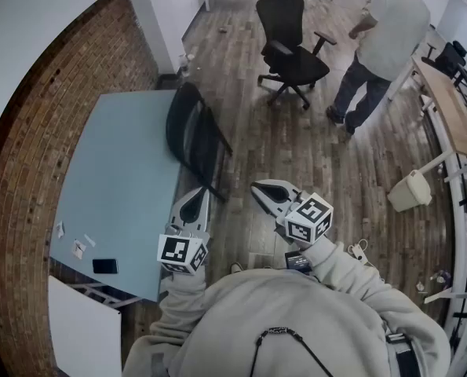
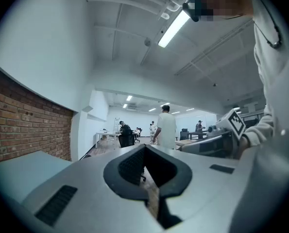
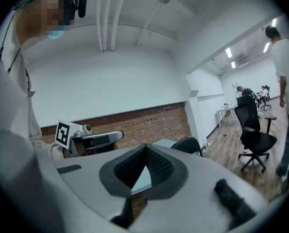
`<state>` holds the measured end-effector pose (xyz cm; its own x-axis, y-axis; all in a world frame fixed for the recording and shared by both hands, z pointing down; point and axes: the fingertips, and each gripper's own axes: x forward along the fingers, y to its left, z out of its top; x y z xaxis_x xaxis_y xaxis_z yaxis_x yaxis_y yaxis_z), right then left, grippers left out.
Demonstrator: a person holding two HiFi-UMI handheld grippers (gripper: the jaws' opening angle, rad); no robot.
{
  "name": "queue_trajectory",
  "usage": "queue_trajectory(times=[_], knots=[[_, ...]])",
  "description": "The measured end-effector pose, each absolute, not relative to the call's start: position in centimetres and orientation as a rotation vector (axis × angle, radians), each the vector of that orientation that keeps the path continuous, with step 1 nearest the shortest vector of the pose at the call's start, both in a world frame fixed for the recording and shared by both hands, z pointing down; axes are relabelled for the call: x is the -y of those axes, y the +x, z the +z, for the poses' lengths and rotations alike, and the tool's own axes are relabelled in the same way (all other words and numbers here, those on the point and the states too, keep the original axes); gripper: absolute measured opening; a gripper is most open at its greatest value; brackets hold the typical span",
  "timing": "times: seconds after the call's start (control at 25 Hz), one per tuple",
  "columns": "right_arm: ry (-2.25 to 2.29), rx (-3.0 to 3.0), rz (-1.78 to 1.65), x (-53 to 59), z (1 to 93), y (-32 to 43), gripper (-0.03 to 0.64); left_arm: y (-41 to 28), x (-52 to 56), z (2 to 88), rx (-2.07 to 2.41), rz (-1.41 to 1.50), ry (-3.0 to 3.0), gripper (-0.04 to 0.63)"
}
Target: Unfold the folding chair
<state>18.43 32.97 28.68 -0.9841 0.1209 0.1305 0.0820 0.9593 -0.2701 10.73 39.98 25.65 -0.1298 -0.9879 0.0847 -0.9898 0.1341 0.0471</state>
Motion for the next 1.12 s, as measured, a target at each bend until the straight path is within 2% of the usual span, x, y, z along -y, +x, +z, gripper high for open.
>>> queue_trajectory(times=[0.24, 0.48, 0.72, 0.96, 1.12], knots=[[-0.151, 2.950, 0.481, -30.1, 32.2, 21.2, 0.006, 12.9, -37.6, 27.0, 2.291, 0.050, 2.017, 0.005], [-0.128, 2.950, 0.475, -25.8, 33.9, 17.7, 0.006, 9.1, -34.7, 29.2, 2.287, 0.031, 1.993, 0.005], [-0.116, 2.908, 0.412, -20.2, 35.4, 6.8, 0.006, -2.2, -28.8, 30.3, 2.300, -0.031, 2.007, 0.005], [0.006, 2.954, 0.361, -12.0, 30.8, -7.3, 0.006, -15.5, -21.2, 27.5, 2.254, 0.074, 2.158, 0.005], [0.129, 2.999, 0.311, -5.5, 28.8, -13.1, 0.006, -22.4, -14.1, 27.5, 2.177, 0.203, 2.215, 0.005]])
